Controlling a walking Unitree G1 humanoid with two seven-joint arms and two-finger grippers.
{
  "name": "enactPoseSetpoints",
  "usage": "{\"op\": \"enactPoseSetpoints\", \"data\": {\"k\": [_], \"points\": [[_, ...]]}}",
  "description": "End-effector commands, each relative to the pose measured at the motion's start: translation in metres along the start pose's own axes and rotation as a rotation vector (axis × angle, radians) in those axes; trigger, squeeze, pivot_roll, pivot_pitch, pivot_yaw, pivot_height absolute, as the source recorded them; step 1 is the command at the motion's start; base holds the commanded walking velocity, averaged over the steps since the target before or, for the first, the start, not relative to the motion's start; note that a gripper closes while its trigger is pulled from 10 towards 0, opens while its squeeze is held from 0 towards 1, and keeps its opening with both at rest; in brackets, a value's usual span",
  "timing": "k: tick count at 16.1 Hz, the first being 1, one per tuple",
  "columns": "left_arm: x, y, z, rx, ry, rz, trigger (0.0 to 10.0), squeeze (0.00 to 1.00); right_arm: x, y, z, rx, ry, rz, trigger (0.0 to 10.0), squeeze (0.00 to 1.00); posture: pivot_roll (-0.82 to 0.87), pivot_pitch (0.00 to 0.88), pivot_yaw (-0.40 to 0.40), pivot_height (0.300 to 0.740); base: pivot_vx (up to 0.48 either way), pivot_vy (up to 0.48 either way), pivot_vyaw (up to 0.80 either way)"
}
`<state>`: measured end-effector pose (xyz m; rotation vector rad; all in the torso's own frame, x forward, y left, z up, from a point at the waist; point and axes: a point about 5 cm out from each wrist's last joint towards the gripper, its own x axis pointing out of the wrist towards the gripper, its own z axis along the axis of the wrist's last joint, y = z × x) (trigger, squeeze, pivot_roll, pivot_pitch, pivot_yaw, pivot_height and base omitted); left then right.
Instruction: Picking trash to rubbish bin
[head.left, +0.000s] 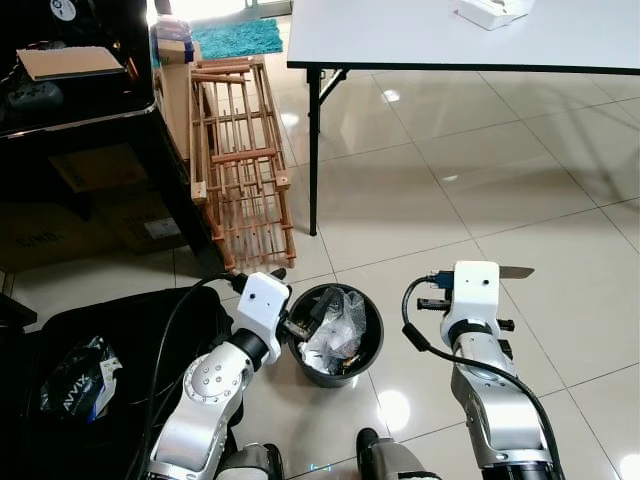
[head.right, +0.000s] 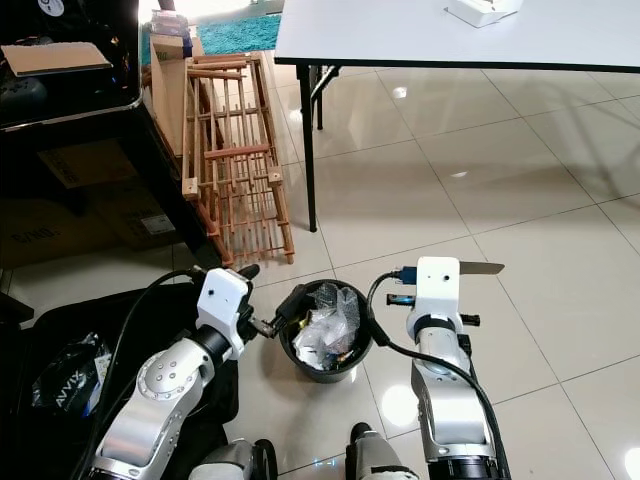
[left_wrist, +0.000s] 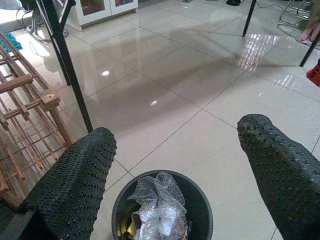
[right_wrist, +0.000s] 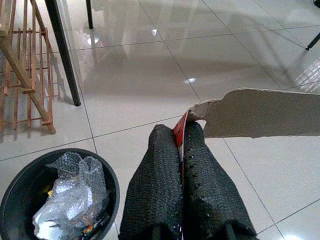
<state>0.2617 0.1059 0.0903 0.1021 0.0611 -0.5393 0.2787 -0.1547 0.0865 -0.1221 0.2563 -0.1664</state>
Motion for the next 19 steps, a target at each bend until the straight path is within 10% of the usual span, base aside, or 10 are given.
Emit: {"op": "enactPoseSetpoints", "data": {"k": [1, 19], "points": [[-0.0029, -0.0035, -0.0060, -0.002, 0.021, -0.023, 10.0, 0.00, -0.0003, 0.0026, -0.0039, 0.009, 0.010, 0.011, 10.0, 0.00, 0.05, 0.187, 0.027, 0.740, 0.240, 0.000, 0.00], [-0.0038, -0.0029, -0.0107, 0.006, 0.030, -0.014, 10.0, 0.00, 0.0016, 0.0076, -0.0022, -0.001, -0.002, 0.044, 10.0, 0.00, 0.05, 0.190, 0.026, 0.740, 0.344, 0.000, 0.00]]}}
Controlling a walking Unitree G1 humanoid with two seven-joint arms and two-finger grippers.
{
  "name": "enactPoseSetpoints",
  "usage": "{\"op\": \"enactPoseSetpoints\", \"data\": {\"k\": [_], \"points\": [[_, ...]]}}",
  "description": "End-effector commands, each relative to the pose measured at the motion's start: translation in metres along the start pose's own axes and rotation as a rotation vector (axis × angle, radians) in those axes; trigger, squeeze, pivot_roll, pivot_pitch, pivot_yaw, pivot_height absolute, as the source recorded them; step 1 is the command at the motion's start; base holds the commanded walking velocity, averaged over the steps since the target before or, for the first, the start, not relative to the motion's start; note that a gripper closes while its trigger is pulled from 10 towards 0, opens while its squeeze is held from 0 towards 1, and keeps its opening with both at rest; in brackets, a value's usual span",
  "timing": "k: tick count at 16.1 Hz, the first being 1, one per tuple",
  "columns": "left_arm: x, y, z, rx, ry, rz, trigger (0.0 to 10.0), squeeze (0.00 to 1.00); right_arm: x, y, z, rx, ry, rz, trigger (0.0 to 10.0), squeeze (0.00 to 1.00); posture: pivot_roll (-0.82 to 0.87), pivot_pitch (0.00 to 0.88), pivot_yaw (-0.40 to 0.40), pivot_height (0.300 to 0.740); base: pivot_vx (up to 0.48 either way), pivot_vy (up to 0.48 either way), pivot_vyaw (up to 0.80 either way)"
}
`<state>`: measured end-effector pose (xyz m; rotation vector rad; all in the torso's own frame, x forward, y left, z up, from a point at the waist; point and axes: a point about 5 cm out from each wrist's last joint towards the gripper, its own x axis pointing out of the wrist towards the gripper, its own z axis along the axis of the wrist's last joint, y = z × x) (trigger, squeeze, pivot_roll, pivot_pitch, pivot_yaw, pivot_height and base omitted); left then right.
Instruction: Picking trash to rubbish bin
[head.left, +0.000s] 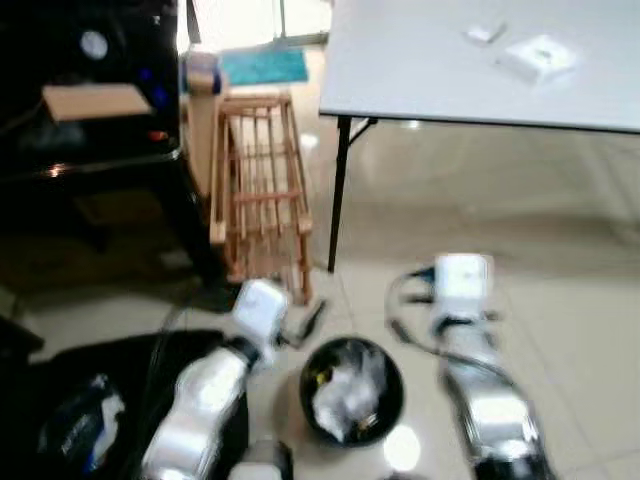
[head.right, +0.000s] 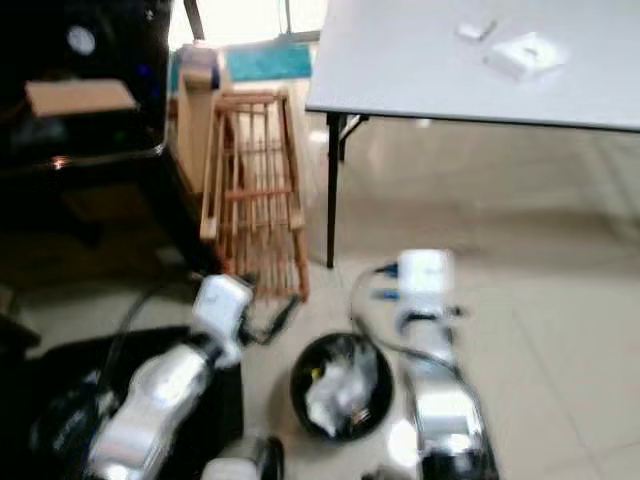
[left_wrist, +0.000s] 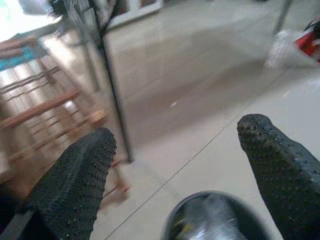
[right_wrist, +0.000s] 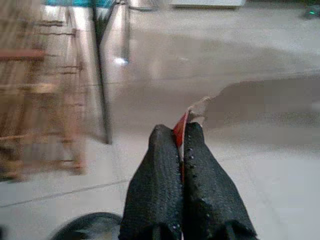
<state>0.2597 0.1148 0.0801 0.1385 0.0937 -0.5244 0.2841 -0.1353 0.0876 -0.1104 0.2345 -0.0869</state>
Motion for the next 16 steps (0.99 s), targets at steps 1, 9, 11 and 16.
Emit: {"op": "enactPoseSetpoints", "data": {"k": [1, 9, 11, 16], "points": [[0.001, -0.008, 0.000, -0.014, -0.004, -0.025, 10.0, 0.00, -0.001, -0.011, -0.007, -0.004, 0.025, -0.034, 10.0, 0.00, 0.06, 0.190, 0.027, 0.740, 0.000, 0.000, 0.00], [-0.001, -0.009, -0.004, -0.010, 0.025, -0.044, 10.0, 0.00, -0.003, -0.007, -0.011, -0.001, 0.037, -0.023, 10.0, 0.00, 0.07, 0.199, 0.032, 0.740, 0.000, 0.000, 0.00], [-0.002, -0.008, -0.007, -0.008, 0.038, -0.045, 10.0, 0.00, -0.003, -0.007, -0.012, -0.001, 0.040, -0.020, 10.0, 0.00, 0.07, 0.199, 0.034, 0.740, 0.000, 0.000, 0.00], [-0.008, -0.004, -0.017, 0.015, 0.091, -0.037, 10.0, 0.00, -0.001, 0.001, -0.030, 0.090, 0.167, 0.019, 10.0, 0.00, 0.08, 0.197, 0.045, 0.740, 0.000, 0.000, 0.00]]}}
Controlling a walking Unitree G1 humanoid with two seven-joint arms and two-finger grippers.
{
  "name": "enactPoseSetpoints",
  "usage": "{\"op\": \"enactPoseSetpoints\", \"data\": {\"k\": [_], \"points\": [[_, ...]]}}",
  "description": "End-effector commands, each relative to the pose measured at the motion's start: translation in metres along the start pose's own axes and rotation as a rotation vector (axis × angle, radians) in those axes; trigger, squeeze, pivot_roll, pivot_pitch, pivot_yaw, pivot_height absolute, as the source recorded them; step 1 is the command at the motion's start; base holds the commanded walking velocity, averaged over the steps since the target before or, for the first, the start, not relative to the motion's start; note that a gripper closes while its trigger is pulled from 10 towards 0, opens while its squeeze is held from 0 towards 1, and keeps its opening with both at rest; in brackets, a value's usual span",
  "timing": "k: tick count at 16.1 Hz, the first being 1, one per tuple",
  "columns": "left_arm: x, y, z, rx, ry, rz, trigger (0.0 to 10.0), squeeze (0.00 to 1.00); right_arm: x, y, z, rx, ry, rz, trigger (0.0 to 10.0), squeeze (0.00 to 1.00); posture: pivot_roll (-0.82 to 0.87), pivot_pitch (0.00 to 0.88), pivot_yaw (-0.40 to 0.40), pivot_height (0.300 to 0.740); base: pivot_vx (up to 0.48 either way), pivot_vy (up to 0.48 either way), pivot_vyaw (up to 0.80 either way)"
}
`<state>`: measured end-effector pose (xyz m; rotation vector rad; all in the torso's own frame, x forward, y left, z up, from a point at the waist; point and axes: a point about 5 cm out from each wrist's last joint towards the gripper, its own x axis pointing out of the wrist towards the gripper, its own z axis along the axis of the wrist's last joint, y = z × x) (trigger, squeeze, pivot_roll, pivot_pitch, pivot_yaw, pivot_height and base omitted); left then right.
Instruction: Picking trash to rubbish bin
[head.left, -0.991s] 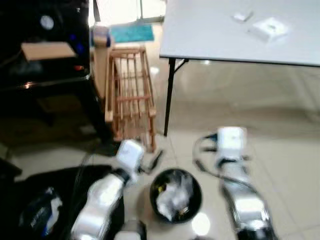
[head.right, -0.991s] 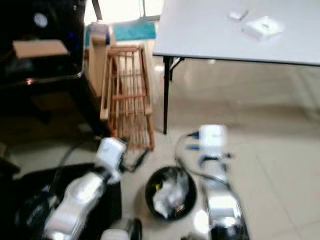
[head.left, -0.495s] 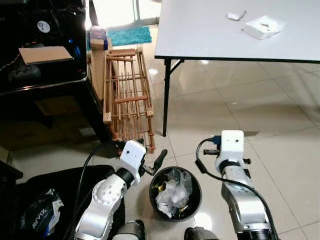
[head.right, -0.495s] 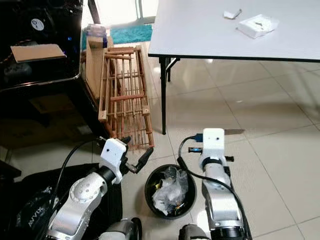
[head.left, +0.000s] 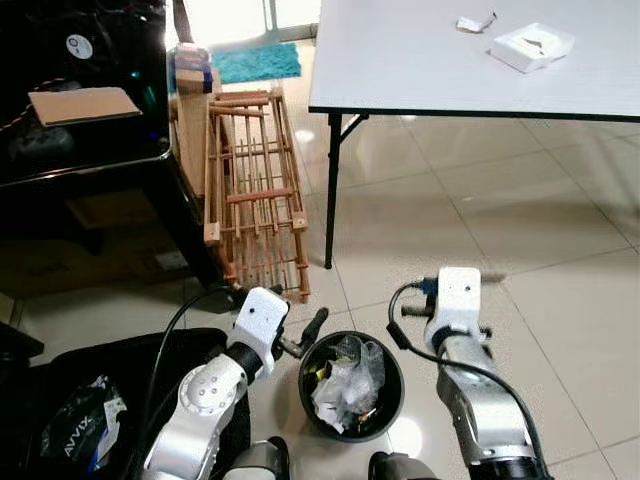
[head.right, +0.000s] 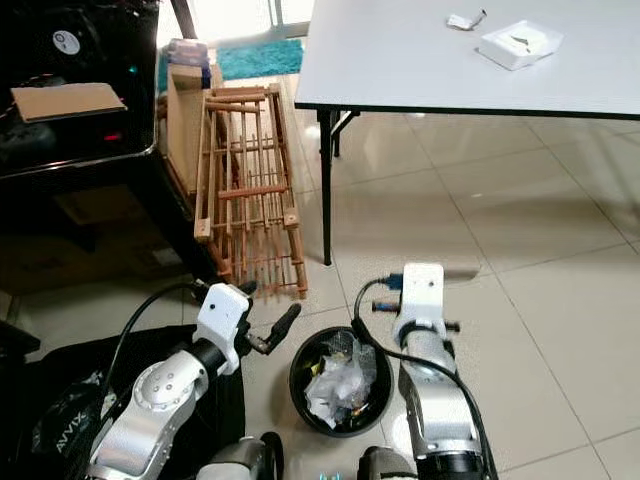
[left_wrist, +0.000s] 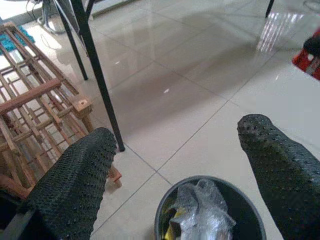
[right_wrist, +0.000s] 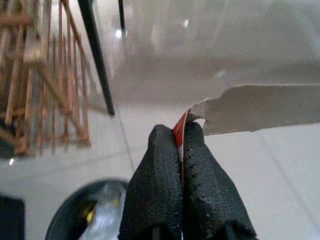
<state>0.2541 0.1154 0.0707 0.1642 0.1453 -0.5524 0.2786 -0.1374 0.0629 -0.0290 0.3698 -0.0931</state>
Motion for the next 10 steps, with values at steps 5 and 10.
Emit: {"op": "enactPoseSetpoints", "data": {"k": [5, 10], "points": [[-0.019, 0.004, -0.025, 0.030, 0.110, -0.010, 10.0, 0.00, 0.006, 0.010, -0.012, -0.033, 0.072, 0.086, 10.0, 0.00, 0.10, 0.226, 0.054, 0.740, 0.000, 0.000, 0.00], [-0.029, 0.011, -0.028, 0.057, 0.131, -0.024, 10.0, 0.00, 0.019, 0.012, -0.026, -0.032, 0.193, 0.152, 10.0, 0.00, 0.12, 0.245, 0.057, 0.740, 0.000, 0.000, 0.00]]}}
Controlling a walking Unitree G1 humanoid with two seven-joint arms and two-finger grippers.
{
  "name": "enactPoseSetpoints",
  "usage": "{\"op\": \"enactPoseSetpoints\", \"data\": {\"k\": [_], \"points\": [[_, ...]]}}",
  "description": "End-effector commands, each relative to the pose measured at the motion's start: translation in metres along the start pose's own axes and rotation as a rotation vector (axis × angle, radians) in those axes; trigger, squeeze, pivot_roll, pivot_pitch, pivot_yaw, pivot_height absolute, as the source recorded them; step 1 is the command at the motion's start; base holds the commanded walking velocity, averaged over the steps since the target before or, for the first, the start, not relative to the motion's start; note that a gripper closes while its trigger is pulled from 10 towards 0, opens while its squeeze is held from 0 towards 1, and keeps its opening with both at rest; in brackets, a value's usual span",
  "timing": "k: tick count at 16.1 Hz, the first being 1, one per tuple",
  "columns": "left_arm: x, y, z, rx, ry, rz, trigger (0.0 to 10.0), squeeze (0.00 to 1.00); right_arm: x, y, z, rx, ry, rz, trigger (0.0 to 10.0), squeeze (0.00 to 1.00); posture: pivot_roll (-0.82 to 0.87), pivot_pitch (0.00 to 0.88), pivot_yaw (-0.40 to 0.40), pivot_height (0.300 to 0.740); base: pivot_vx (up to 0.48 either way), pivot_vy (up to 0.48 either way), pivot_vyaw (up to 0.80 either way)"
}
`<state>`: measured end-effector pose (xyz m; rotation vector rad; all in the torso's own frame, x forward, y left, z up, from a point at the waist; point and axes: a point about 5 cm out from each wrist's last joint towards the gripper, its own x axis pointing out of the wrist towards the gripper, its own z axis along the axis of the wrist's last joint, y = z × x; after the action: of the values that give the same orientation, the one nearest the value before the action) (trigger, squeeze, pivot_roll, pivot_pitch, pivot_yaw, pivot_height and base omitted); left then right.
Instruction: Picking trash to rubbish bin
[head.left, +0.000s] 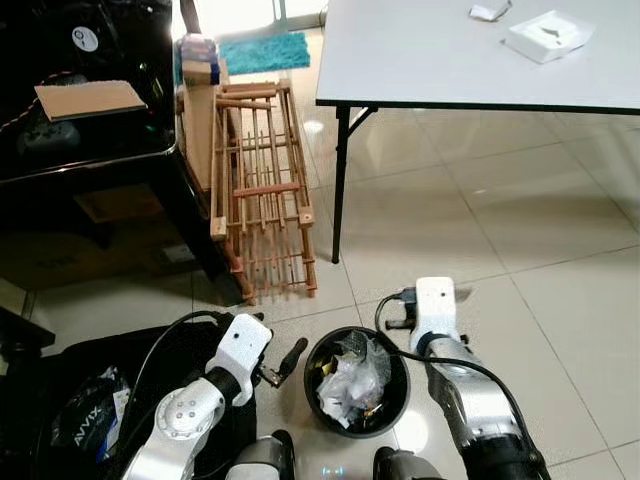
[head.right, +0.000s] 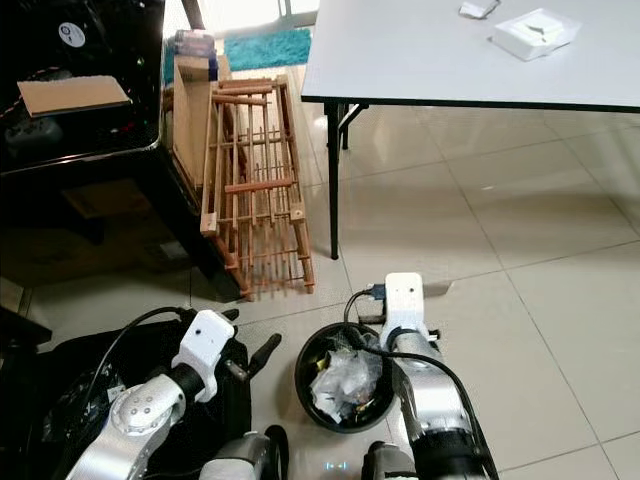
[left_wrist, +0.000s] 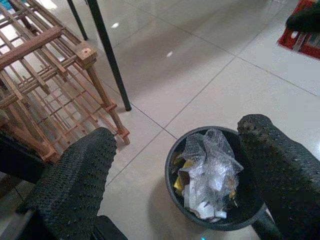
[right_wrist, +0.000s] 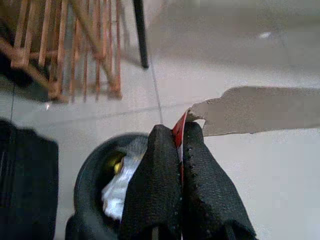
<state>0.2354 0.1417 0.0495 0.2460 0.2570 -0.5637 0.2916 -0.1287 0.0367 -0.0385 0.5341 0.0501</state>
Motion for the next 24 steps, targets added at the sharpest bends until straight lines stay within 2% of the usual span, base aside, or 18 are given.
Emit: {"op": "enactPoseSetpoints", "data": {"k": [1, 6, 10, 14, 15, 21, 24], "points": [[-0.003, 0.001, 0.000, 0.019, 0.004, -0.014, 10.0, 0.00, 0.003, 0.003, -0.007, 0.018, 0.050, 0.024, 10.0, 0.00, 0.13, 0.246, 0.058, 0.740, 0.000, 0.000, 0.00], [-0.009, -0.001, 0.001, 0.062, 0.009, -0.064, 10.0, 0.00, 0.012, 0.018, -0.010, 0.026, 0.104, 0.084, 10.0, 0.00, 0.14, 0.258, 0.065, 0.740, 0.000, 0.000, 0.00], [-0.021, -0.006, -0.001, 0.071, 0.007, -0.149, 10.0, 0.00, 0.017, 0.026, -0.028, 0.184, 0.217, 0.040, 10.0, 0.00, 0.15, 0.280, 0.044, 0.740, 0.000, 0.000, 0.00], [-0.026, -0.012, -0.004, 0.092, 0.024, -0.236, 10.0, 0.00, 0.016, 0.034, -0.043, 0.295, 0.269, -0.016, 10.0, 0.00, 0.14, 0.283, 0.029, 0.740, 0.000, 0.000, 0.00], [-0.026, -0.014, -0.004, 0.099, 0.025, -0.243, 10.0, 0.00, 0.015, 0.033, -0.049, 0.308, 0.287, -0.030, 10.0, 0.00, 0.14, 0.284, 0.028, 0.740, 0.000, 0.000, 0.00], [-0.033, -0.023, 0.000, 0.102, 0.017, -0.293, 10.0, 0.00, 0.020, 0.025, -0.048, 0.356, 0.291, -0.078, 10.0, 0.00, 0.16, 0.302, 0.024, 0.740, 0.000, 0.000, 0.00], [-0.036, -0.024, 0.000, 0.107, 0.016, -0.300, 10.0, 0.00, 0.019, 0.034, -0.052, 0.353, 0.316, -0.048, 10.0, 0.00, 0.16, 0.315, 0.025, 0.740, 0.000, 0.000, 0.00]]}}
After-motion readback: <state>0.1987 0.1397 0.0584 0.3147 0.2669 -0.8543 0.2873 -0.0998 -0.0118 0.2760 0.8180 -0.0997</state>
